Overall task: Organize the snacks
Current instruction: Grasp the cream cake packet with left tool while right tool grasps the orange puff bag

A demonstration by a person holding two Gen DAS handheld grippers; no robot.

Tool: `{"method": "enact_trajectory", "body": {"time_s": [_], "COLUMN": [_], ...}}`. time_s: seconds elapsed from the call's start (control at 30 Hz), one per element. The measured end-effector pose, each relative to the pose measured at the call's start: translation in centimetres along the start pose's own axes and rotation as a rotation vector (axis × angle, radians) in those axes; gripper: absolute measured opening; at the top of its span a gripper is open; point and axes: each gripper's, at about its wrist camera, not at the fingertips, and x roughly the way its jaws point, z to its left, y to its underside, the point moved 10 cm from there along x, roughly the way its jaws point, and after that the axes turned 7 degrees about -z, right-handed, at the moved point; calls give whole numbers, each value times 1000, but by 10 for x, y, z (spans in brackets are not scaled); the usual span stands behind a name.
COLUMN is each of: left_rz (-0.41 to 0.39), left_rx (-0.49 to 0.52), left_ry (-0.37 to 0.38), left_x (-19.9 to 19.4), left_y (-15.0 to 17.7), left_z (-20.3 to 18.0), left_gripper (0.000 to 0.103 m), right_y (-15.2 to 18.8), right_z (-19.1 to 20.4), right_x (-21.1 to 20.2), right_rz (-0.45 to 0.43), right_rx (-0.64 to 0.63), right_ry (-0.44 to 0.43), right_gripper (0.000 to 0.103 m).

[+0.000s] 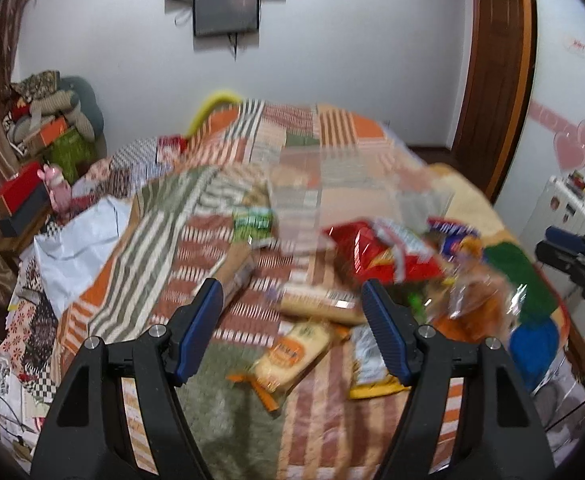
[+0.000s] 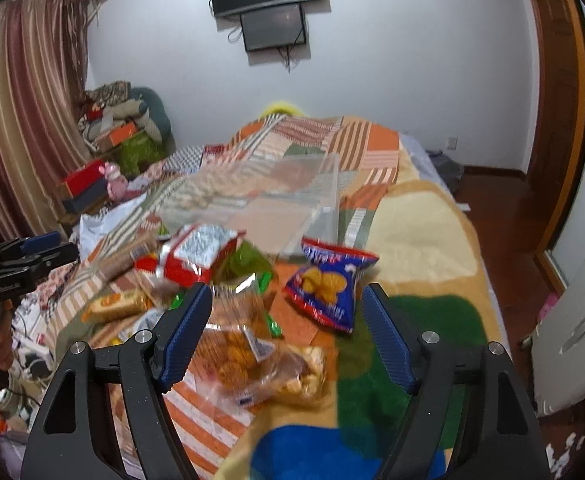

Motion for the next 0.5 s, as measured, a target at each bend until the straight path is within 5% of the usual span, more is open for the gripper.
{"method": "enact_trajectory", "body": {"time_s": [0.5], "left_rz": [237], "left_rx": [-40], "left_ry": [97], "left_x": [62], "left_y": [59], "left_z": [5], "left_gripper": [72], "right_y": [28], "right_z": [34], "right_x": [40], "right_rz": [137], "right_rx": [-85], "right_ry": [-105], "right_gripper": [75]}}
